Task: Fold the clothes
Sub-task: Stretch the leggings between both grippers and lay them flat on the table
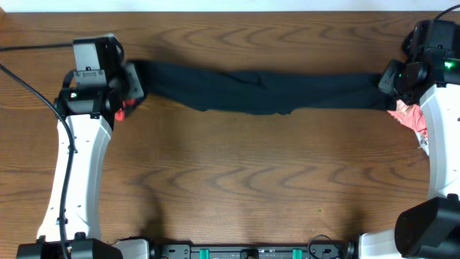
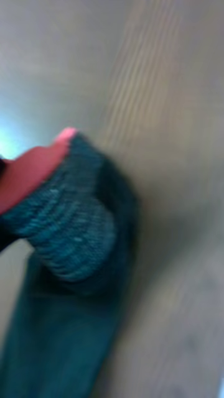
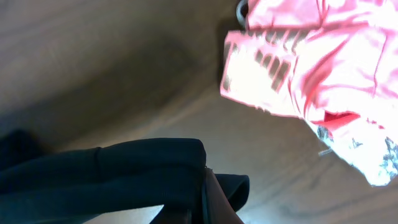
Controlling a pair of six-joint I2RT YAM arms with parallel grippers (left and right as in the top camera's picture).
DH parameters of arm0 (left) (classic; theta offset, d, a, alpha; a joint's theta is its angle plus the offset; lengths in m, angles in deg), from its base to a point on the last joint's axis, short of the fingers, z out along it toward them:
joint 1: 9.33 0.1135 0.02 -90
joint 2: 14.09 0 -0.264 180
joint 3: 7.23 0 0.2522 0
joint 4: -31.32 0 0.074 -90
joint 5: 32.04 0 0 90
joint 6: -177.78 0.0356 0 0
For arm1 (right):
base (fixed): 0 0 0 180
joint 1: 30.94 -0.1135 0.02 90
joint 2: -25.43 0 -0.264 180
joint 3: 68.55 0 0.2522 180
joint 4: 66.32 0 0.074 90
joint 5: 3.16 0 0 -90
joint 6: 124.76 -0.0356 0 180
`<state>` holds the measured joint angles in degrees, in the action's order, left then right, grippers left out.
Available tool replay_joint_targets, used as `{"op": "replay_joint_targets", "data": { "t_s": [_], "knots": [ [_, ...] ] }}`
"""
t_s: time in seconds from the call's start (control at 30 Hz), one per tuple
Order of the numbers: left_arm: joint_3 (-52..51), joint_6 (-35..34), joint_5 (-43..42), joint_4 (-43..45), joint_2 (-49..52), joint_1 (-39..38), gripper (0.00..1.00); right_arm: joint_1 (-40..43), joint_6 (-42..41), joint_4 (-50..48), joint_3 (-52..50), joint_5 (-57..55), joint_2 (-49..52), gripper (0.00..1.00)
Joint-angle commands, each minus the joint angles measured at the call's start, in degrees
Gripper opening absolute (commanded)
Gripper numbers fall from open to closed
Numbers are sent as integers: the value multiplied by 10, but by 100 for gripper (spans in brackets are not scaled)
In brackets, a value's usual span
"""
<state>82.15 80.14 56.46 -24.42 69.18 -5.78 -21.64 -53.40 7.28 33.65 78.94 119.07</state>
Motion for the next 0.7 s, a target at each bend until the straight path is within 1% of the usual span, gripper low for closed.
{"op": "replay_joint_targets", "data": {
  "t_s": [0.0,0.1,0.17,0.23,0.33,0.47,0.67],
  "knots": [
    [3,-1,7,-39,7,3,7,4,9,23,-6,-7,7,1],
    [3,-1,7,-57,7,3,7,4,9,34,-19,-7,7,1],
    [3,-1,7,-43,7,3,7,4,9,30,-29,-7,7,1],
    [3,-1,7,-11,7,3,6,4,9,25,-32,-6,7,1],
    [3,-1,7,69,7,3,6,4,26,2,-32,0,7,1],
    [3,-1,7,213,11,2,6,4,28,-50,-32,21,7,1],
    [3,-1,7,419,61,2,6,4,28,-196,-32,59,7,1]
  ]
}}
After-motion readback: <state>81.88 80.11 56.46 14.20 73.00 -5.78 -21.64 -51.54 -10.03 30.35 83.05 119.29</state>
